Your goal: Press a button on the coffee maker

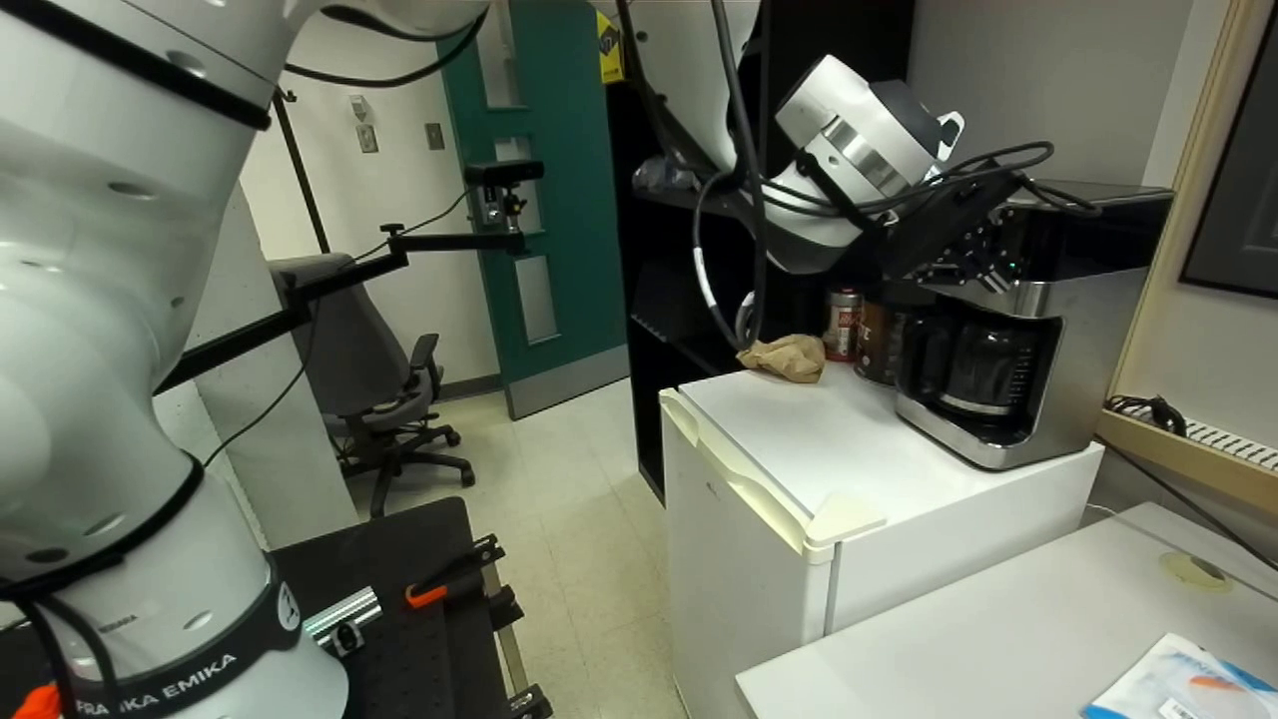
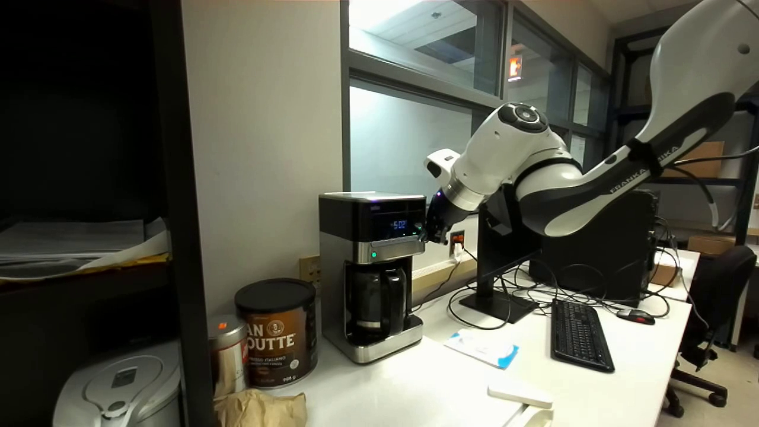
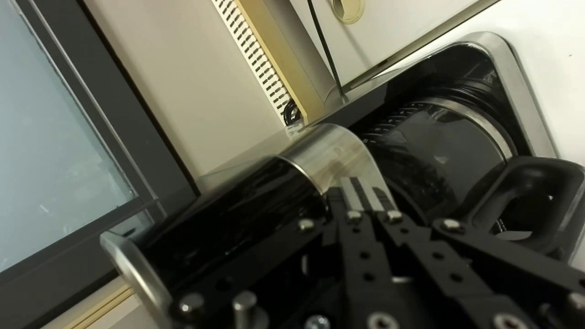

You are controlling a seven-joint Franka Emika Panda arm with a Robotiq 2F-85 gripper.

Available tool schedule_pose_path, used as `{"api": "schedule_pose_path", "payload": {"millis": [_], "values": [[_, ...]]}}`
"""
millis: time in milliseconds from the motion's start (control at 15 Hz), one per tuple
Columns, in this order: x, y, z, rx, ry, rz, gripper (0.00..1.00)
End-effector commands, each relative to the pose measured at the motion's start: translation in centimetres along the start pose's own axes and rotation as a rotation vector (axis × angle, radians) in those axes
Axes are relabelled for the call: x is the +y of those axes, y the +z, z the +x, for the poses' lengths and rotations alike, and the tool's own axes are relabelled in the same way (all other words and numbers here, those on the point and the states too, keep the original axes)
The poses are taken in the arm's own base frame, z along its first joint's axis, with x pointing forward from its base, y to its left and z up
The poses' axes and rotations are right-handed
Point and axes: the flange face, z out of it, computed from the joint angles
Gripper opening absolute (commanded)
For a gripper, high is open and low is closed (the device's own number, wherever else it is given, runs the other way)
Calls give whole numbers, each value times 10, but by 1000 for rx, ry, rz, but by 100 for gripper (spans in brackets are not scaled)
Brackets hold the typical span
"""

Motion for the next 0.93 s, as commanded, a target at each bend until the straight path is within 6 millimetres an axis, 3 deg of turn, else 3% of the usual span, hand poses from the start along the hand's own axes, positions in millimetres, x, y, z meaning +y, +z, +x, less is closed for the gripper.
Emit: {"api": "schedule_pose_path", "payload": {"millis": [0, 867], "values": [[3, 6, 5, 16, 4, -27, 0], [-39, -79, -46, 51, -1, 130, 0]]}}
